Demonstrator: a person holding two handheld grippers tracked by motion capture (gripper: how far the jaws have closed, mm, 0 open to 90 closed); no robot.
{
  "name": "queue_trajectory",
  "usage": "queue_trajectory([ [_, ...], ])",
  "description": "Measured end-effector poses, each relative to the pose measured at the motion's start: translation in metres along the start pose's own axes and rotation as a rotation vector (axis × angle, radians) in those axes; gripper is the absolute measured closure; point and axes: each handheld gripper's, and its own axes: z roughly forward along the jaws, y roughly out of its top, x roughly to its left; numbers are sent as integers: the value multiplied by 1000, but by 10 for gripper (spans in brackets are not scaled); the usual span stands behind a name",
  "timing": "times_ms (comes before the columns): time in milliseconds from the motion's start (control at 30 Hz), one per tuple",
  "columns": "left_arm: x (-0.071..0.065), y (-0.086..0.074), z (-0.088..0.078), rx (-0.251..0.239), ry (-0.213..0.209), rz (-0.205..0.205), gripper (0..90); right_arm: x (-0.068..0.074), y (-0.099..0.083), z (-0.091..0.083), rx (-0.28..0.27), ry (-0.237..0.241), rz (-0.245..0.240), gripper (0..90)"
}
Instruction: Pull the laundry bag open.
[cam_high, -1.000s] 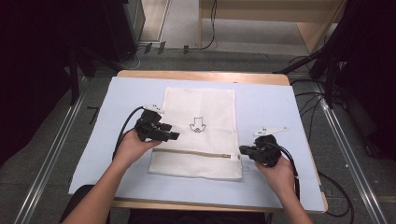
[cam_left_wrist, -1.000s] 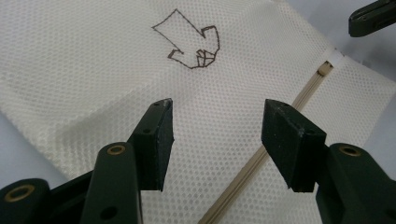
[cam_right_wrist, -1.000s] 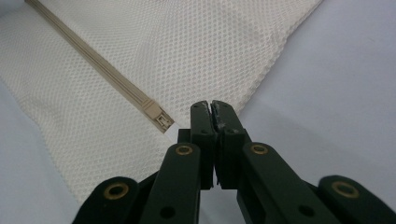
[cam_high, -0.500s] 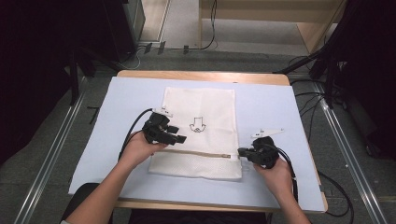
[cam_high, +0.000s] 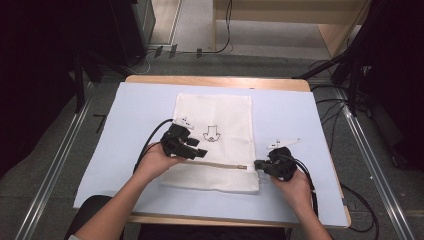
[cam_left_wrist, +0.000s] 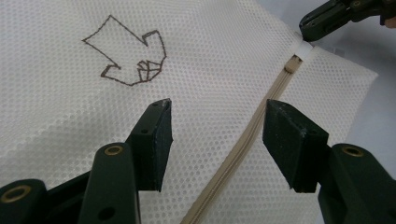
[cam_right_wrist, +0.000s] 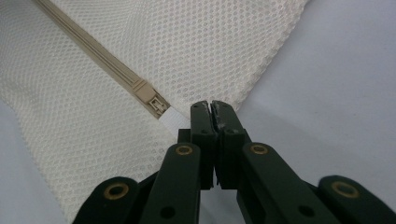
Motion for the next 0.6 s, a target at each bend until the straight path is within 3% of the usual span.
queue_trajectory([
  [300, -11, 5, 12, 15, -20, 27, 438, 5, 2, -2, -24, 7, -5, 894],
  [600, -24, 9, 24, 28, -43, 49, 444, 6, 2, 4, 7, 12, -3, 895],
])
